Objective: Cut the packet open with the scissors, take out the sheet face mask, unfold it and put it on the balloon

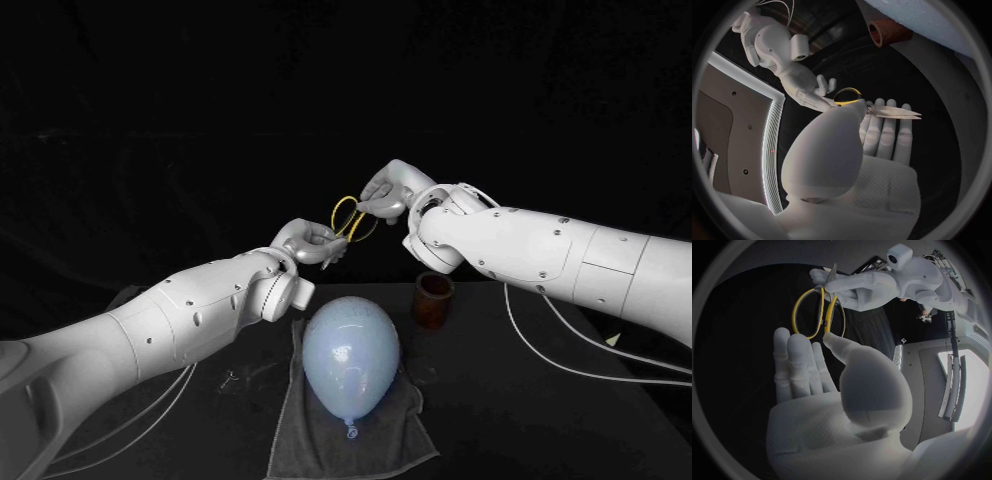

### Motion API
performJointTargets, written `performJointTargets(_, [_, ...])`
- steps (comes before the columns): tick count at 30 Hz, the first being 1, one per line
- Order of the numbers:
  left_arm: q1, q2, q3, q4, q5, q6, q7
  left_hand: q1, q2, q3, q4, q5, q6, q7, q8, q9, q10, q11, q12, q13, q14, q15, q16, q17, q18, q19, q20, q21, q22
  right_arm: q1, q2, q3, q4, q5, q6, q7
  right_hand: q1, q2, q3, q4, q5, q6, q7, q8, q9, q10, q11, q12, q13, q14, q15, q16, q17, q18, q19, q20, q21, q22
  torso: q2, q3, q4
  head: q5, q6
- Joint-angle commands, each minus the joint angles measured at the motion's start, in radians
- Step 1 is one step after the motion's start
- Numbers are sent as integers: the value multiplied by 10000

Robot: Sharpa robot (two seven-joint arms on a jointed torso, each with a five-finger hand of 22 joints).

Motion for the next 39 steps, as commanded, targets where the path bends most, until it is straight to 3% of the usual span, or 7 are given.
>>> performJointTargets(1, [20, -12, 12, 50, -42, 528, -79, -116, 17, 129, -69, 23, -65, 9, 56, 912, 107, -32, 14, 8, 62, -13, -68, 15, 132, 56, -18, -53, -9, -23, -104, -8, -14, 392, 30, 1038, 50, -99, -305, 75, -39, 1, -25, -147, -62, -5, -7, 31, 27, -812, 42, -1011, -568, 33, -435, 90, -925, -512, 0, -1, 0, 3, 21])
performJointTargets(13, [21, -260, 7, -19, -214, 1447, -548, -322, -92, 359, -252, 23, -76, -3, 168, 1021, 179, -42, 21, 10, 123, -31, -60, 59, 124, 80, -13, -64, -6, -108, -1289, -30, 638, 2375, -585, 3463, 344, -69, -973, 576, -2, 266, 121, -478, -206, 339, 194, 20, -4, -2151, 637, -5931, -2663, 44, -1081, 768, -4583, -2972, -3, 3, -1, 75, 62])
performJointTargets(19, [23, -425, 5, -189, -548, 2242, -819, -375, -100, 418, -291, 23, -83, 6, 191, 1045, 197, -46, 21, 11, 139, -36, -56, 70, 117, 90, -11, -63, -4, -117, -2028, -52, 1065, 2498, -327, 4397, 1002, 229, -483, 250, -3, 490, 67, -480, -216, 411, 129, 14, -26, -1240, 436, -6344, -2826, 70, -48, 530, -4513, -3107, 4, 12, -8, 67, 66])
performJointTargets(25, [27, -526, 8, -483, -1064, 3381, -963, -470, -123, 554, -415, 24, -93, 29, 245, 1102, 260, -61, 29, 15, 191, -54, -40, 102, 116, 124, -16, -54, 2, -119, -2478, -57, 1492, 1360, 199, 4824, 1241, 427, -507, -198, 6, 1097, -324, -381, -183, 1719, -550, 209, 70, 2734, -566, -4495, -1740, 61, 2468, -543, -2040, -1702, 23, 18, 2, 68, 79])
performJointTargets(26, [32, -538, 8, -533, -1144, 3563, -974, -493, -133, 586, -448, 24, -93, 39, 258, 1115, 274, -61, 29, 15, 203, -56, -35, 109, 117, 131, -17, -53, 3, -119, -2522, -57, 1570, 1092, 329, 4826, 1111, 361, -382, -224, 65, 1113, -360, -465, -220, 1775, -567, 54, 51, 3039, -638, -3628, -1146, -145, 3042, -677, -633, -312, 27, 20, 11, 64, 81])
performJointTargets(31, [93, -561, 8, -723, -1339, 4131, -1060, -549, -147, 675, -528, 25, -101, 54, 278, 1142, 297, -58, 25, 14, 218, -58, -34, 125, 117, 139, -18, -52, 4, -120, -2576, -57, 1878, -552, 842, 4601, 633, -48, -139, -92, 37, 895, -265, -737, -282, 1091, -434, -26, -19, 3394, -491, 1074, 3591, -926, 4633, -592, 3892, 4929, 23, 21, 1, 105, 51])
performJointTargets(39, [305, -542, -24, -889, -1461, 4705, -1318, -664, -174, 813, -644, 25, -120, 67, 306, 1183, 317, -53, 19, 13, 230, -56, -37, 149, 116, 148, -19, -52, 4, -121, -2143, -87, 2188, -3658, 1475, 3437, 530, -512, -229, -61, 45, 230, -332, -1131, -358, 58, -264, -29, -9, 3185, -348, 2826, 5362, -1082, 4759, -366, 5076, 6347, 4, 14, -2, 194, 6])
